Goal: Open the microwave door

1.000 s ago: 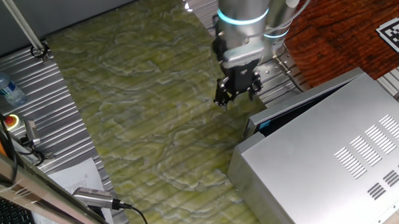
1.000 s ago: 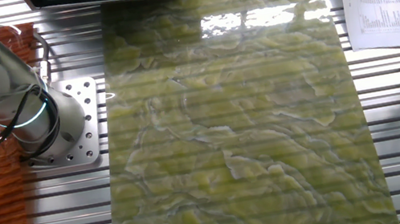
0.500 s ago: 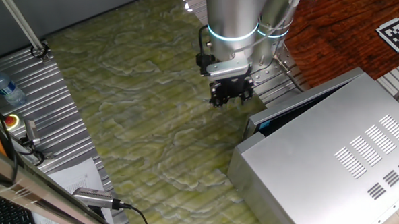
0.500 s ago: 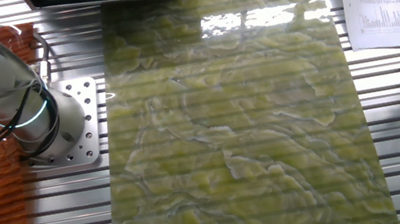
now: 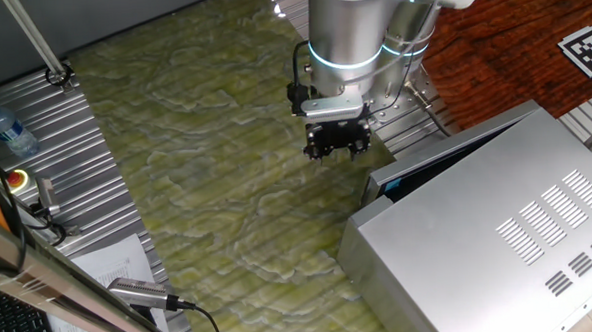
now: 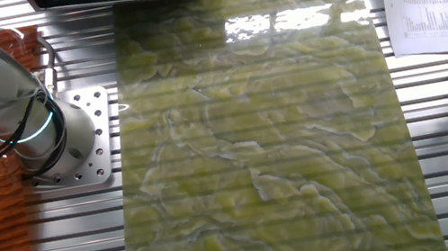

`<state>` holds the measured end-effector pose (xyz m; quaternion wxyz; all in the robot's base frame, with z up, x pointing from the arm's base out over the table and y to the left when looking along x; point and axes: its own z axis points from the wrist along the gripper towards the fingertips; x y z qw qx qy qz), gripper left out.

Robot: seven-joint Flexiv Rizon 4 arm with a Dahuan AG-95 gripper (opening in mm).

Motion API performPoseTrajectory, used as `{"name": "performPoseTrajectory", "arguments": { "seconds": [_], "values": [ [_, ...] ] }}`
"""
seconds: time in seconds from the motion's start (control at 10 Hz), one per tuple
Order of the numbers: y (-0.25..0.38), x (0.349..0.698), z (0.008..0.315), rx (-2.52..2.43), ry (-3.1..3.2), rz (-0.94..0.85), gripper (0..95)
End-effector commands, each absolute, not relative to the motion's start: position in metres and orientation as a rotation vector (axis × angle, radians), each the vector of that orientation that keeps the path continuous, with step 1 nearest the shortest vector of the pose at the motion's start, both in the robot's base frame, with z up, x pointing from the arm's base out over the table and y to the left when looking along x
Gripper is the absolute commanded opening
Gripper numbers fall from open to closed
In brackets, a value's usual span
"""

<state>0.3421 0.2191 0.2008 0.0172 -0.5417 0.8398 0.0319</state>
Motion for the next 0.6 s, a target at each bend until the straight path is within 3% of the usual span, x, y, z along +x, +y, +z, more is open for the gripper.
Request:
{"name": "performPoseTrajectory", "arguments": {
  "seconds": [0.1,0.4,0.5,0.6],
  "values": [
    [0.2183,0.3411,0.2016,-1.598,2.650,0.087,57.0],
    [0.2188,0.3406,0.2020,-1.503,2.706,0.081,57.0],
    [0.2203,0.3392,0.2034,-1.446,2.742,0.076,76.0],
    [0.2211,0.3384,0.2041,-1.435,2.751,0.071,76.0]
  ]
}}
